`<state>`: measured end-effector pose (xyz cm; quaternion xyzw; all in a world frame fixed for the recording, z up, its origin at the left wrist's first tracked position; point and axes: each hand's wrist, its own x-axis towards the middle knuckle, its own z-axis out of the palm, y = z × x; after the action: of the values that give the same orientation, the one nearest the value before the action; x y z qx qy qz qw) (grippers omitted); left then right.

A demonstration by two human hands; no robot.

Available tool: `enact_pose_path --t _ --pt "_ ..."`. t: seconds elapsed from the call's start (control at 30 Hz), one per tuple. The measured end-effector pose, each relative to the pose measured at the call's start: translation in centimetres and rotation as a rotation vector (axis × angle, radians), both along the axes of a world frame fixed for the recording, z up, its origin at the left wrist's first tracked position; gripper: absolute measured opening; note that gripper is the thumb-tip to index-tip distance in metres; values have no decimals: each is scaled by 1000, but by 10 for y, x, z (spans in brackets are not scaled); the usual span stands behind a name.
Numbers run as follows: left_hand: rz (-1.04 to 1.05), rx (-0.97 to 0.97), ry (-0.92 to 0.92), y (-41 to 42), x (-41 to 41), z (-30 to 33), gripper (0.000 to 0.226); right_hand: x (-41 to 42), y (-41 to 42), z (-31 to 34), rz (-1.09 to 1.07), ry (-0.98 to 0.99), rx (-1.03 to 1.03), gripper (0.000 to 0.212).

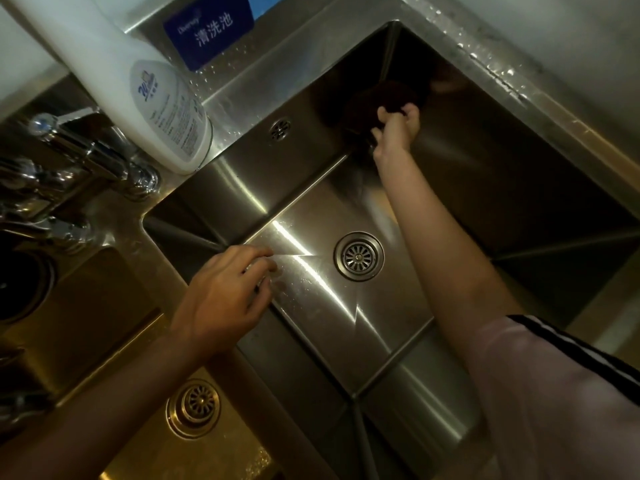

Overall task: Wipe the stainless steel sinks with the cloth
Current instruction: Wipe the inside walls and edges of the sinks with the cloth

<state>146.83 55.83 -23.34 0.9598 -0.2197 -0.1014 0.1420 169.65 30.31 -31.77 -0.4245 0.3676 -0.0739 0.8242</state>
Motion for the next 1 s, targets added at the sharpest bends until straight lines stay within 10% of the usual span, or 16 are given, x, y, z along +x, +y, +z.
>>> enact_pose_path --t 0.37,0.83,1.0 --pt "4 12 -22 0 2 2 32 -6 11 -77 -59 266 2 46" --pt "-5 41 -8 -3 1 7 36 -43 -6 67 -215 -192 -37 45" --pt "-18 38 -16 -3 0 5 38 -62 -7 59 -299 -46 -38 44"
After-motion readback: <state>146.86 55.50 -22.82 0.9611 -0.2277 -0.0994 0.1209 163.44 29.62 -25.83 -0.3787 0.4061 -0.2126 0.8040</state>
